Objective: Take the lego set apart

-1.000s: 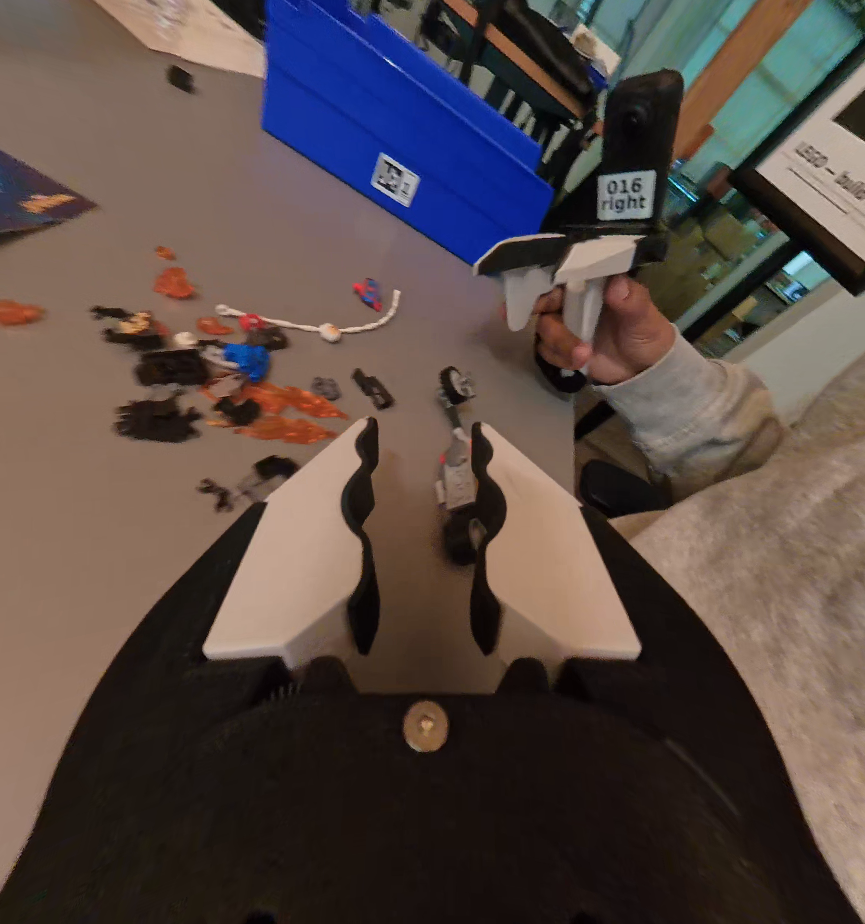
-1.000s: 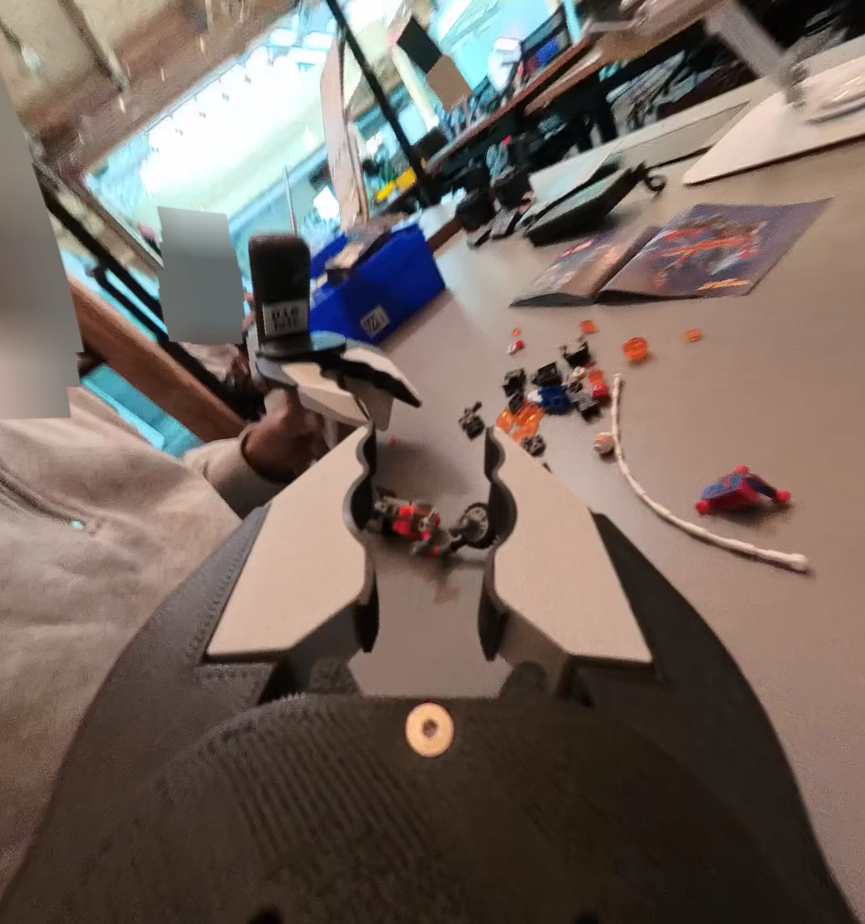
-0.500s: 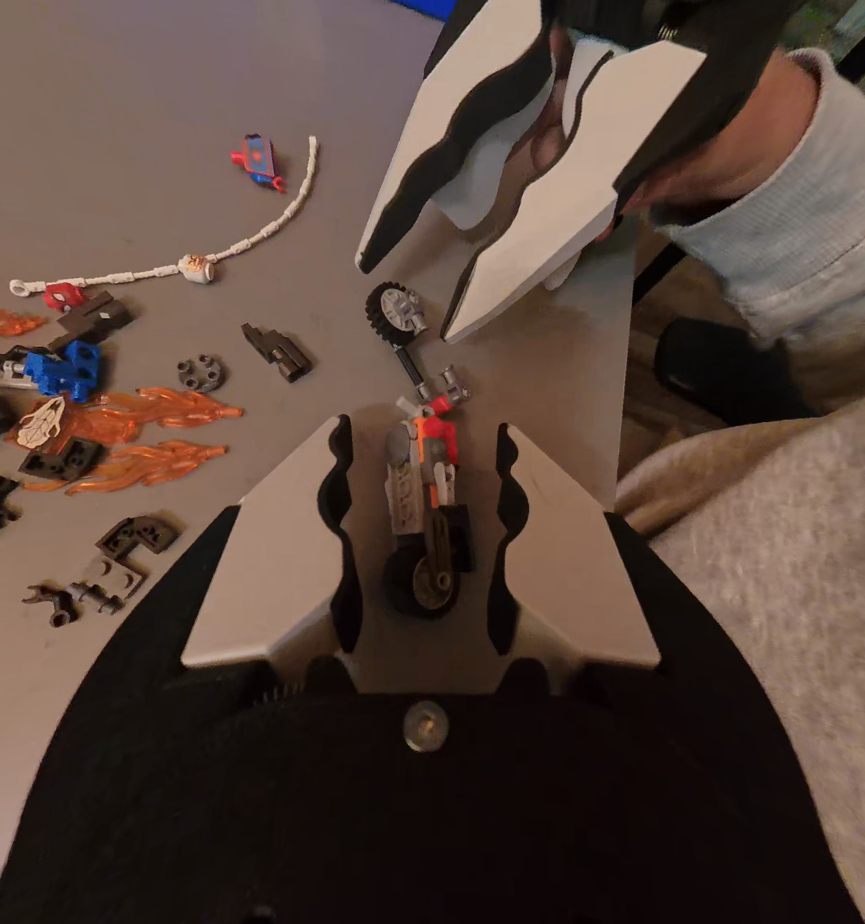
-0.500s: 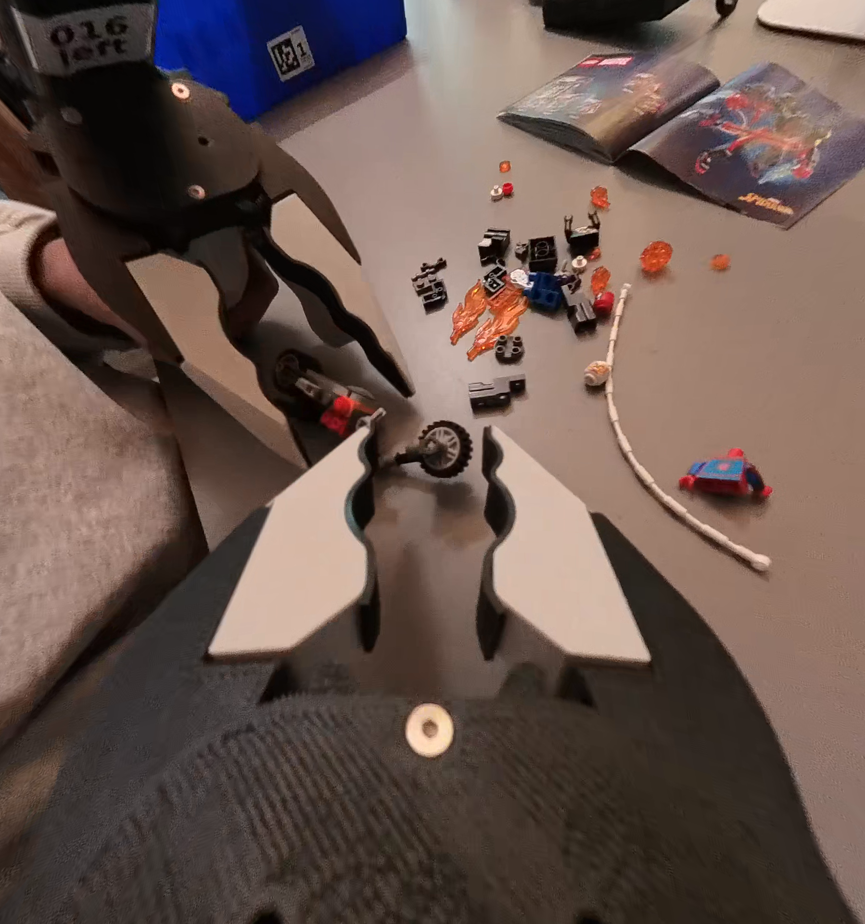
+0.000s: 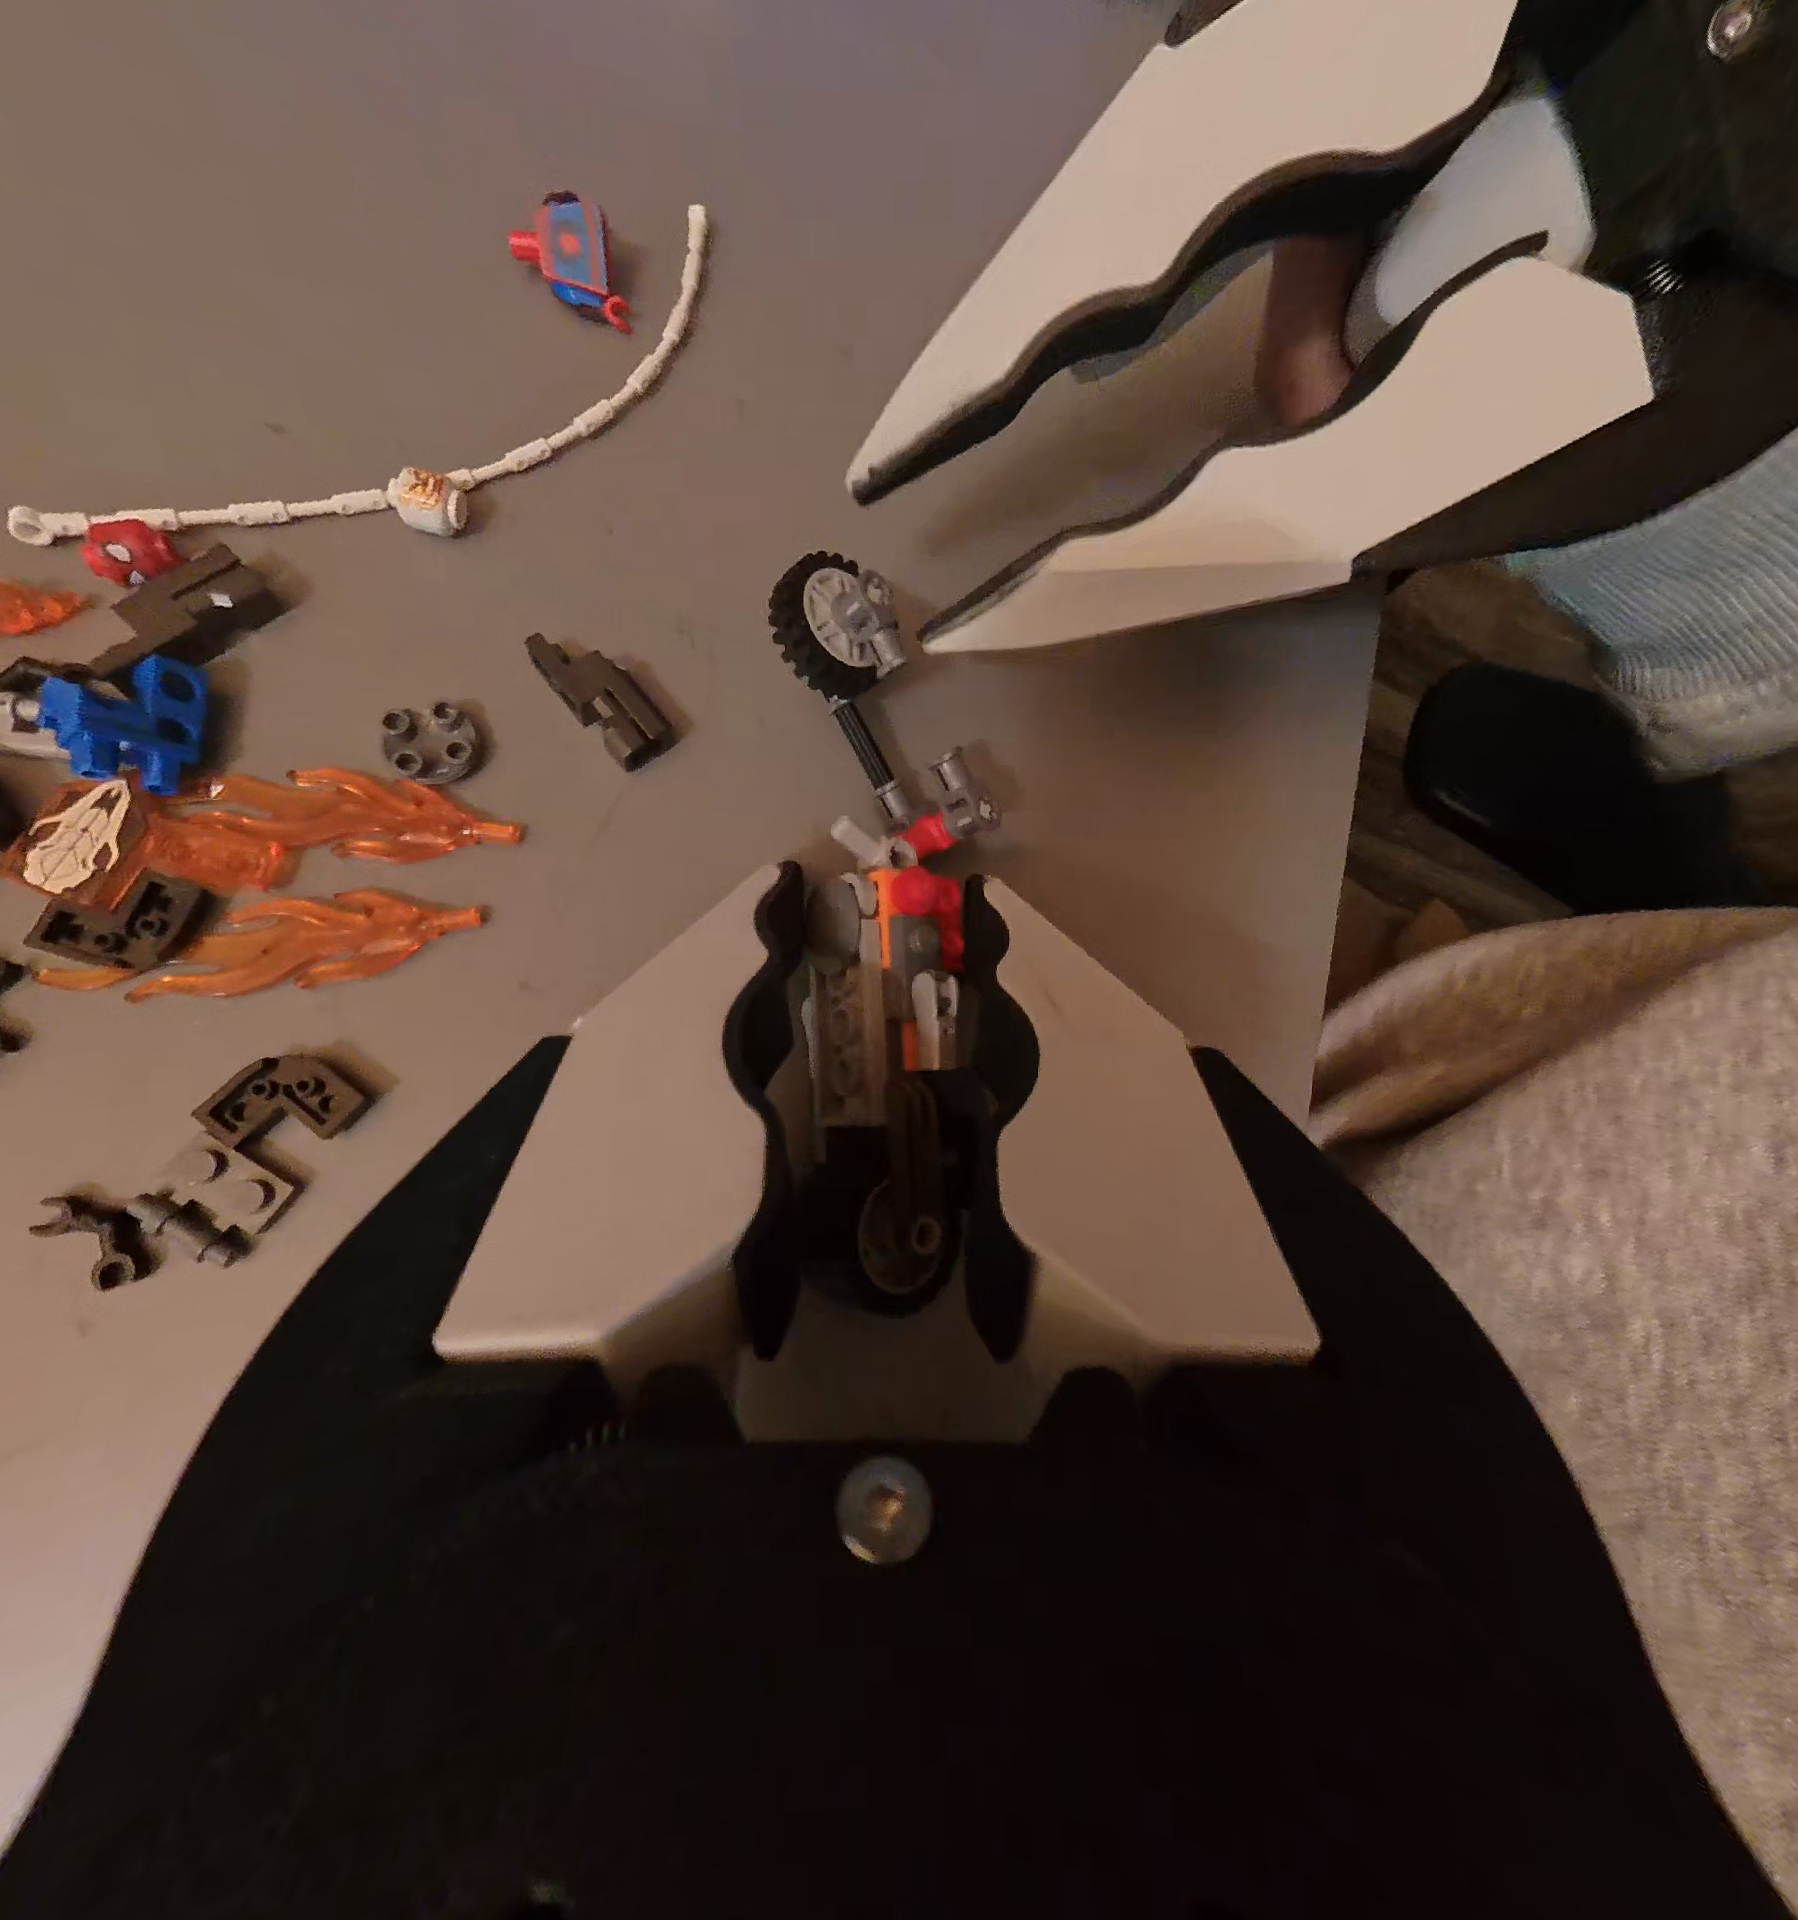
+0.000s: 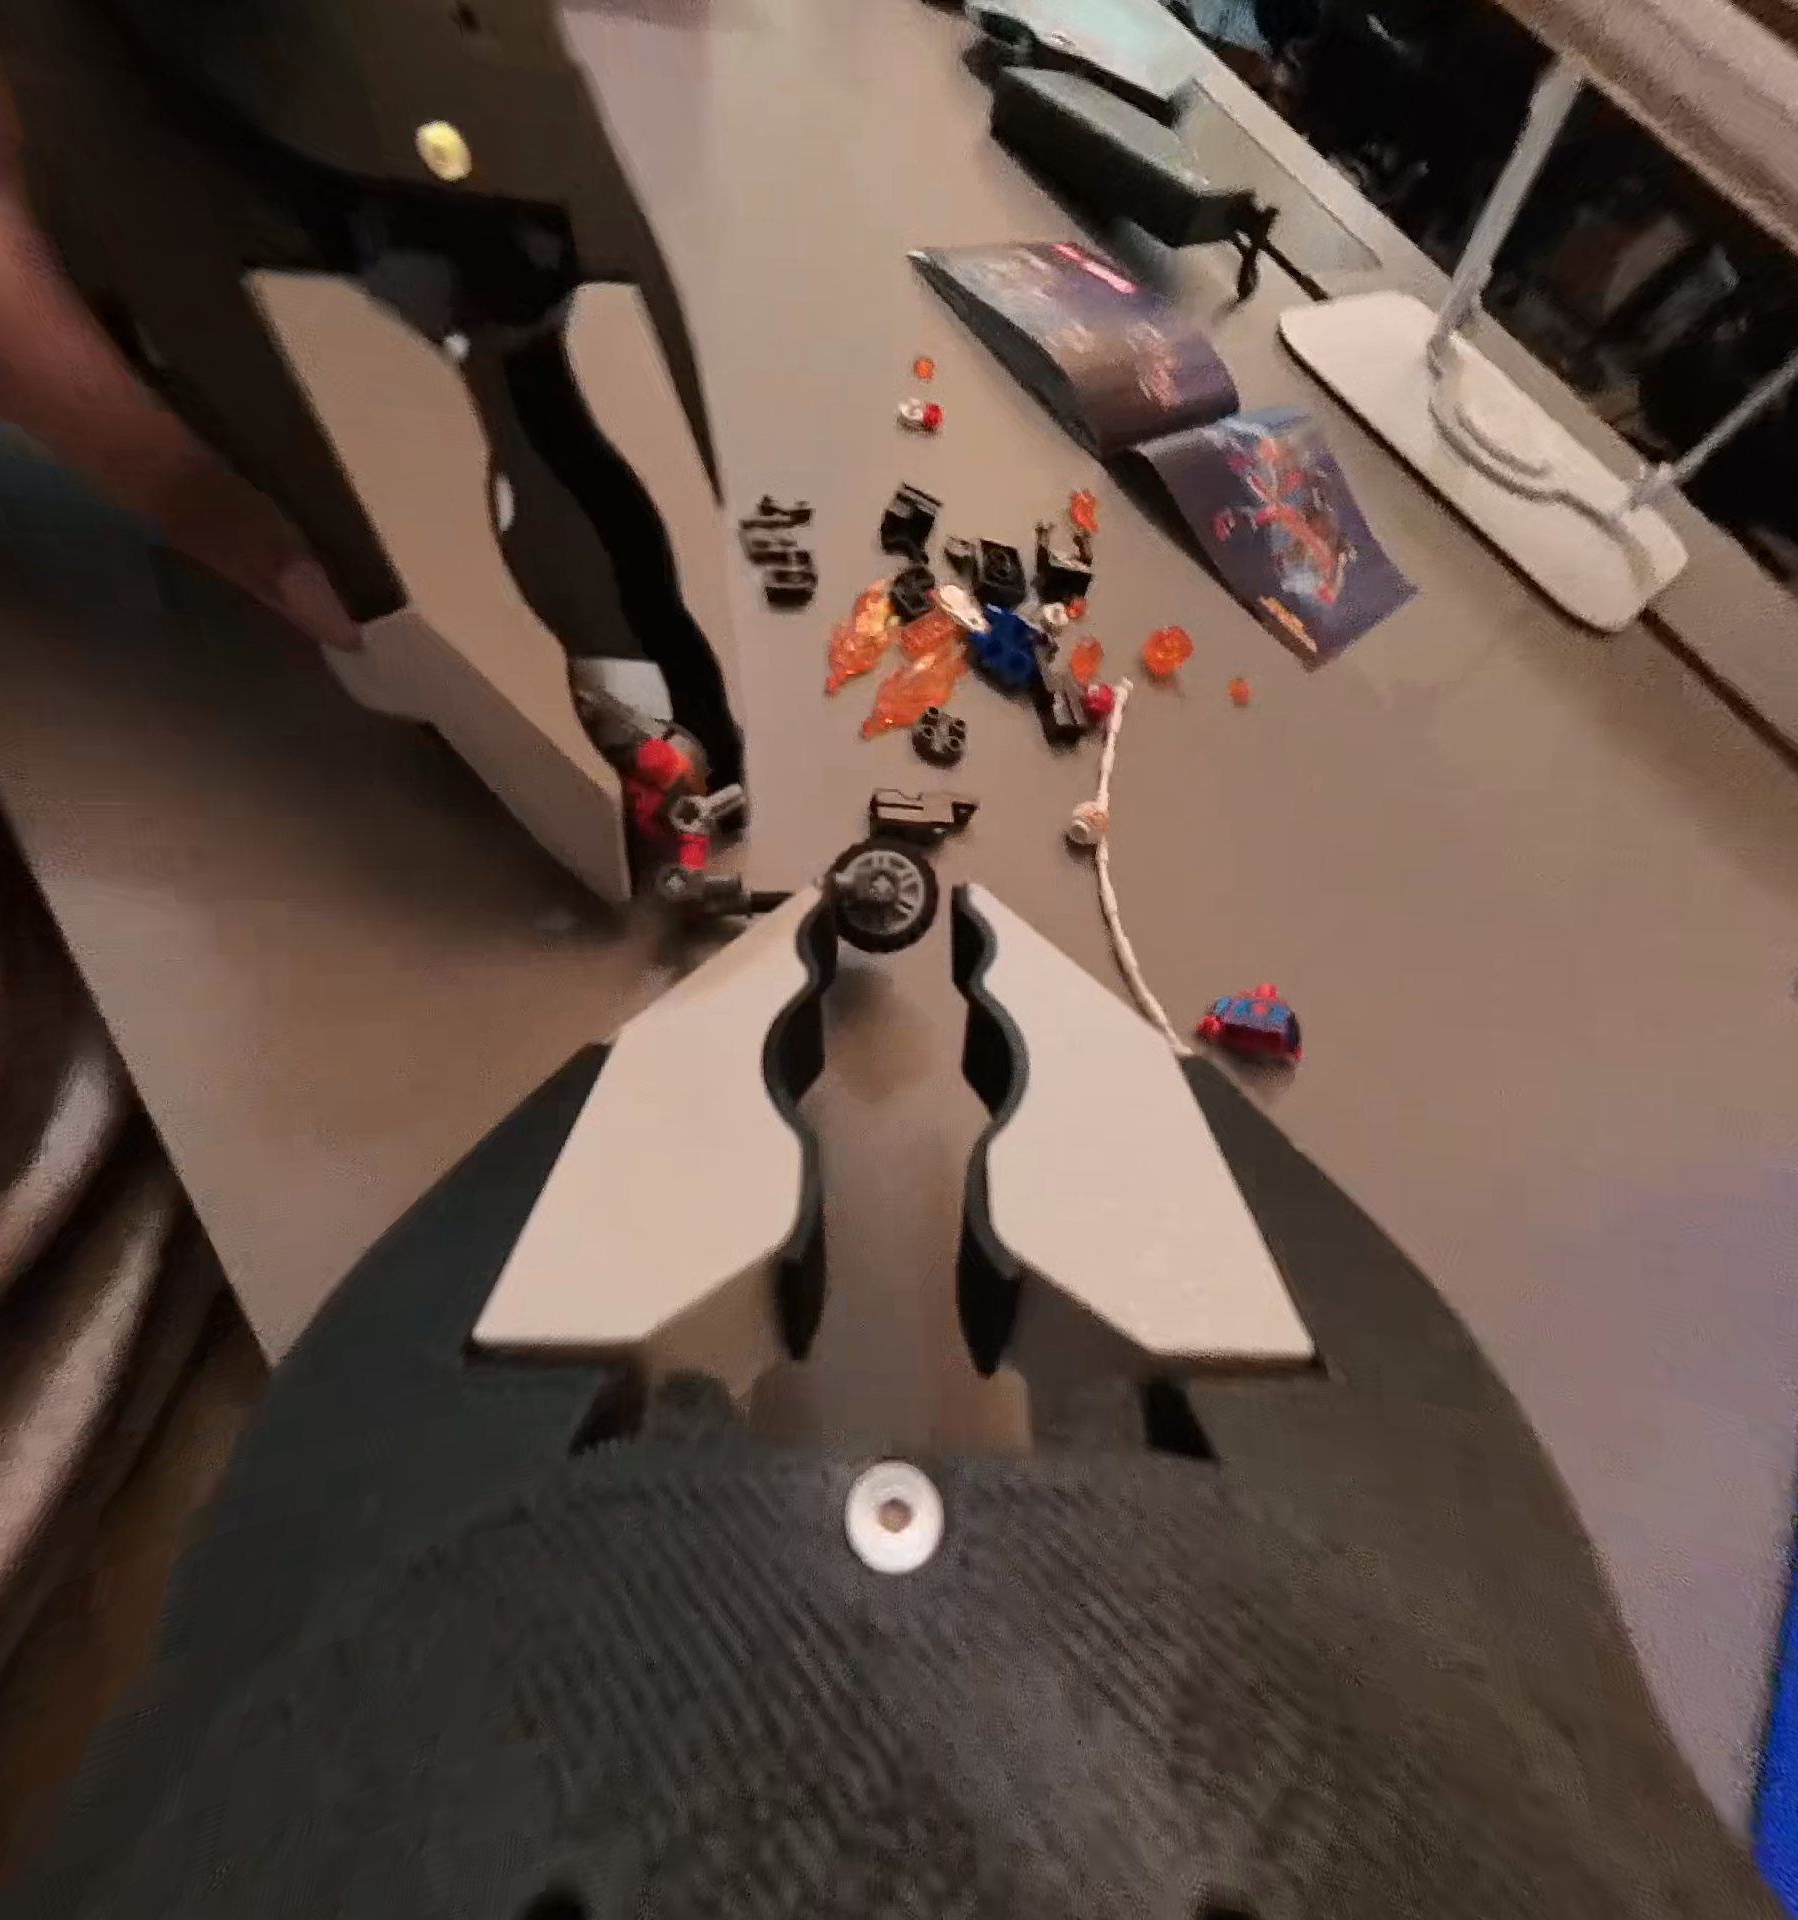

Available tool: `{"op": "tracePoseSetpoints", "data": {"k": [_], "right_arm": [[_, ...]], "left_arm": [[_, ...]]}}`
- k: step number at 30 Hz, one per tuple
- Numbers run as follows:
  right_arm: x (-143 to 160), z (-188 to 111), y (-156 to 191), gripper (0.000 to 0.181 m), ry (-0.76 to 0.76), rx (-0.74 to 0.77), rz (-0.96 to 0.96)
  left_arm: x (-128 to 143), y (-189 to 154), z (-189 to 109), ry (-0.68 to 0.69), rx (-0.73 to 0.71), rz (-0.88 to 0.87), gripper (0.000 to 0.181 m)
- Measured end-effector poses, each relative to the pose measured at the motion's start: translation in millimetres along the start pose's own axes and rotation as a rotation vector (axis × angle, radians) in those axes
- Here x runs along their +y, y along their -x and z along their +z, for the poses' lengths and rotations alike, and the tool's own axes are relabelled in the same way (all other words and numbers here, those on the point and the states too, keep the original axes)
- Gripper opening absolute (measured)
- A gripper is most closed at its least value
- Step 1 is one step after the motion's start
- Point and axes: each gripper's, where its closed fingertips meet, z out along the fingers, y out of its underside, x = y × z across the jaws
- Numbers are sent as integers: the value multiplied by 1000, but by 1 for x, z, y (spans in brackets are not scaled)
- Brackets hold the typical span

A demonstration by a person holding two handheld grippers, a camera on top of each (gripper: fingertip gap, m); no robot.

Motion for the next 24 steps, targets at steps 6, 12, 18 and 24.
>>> {"op": "tracePoseSetpoints", "data": {"k": [6,12,18,24], "right_arm": [[-9,7,-9,17,-47,-29,484],[-33,12,-12,16,-215,-89,751],[-36,17,-11,23,-235,-153,850],[-29,19,-15,2,-162,-62,741]], "left_arm": [[-4,13,-4,-43,-109,-49,29],[-16,17,-12,-123,-226,20,29],[-13,19,-12,-96,-333,124,29],[-19,12,-15,-145,-297,122,26]]}}
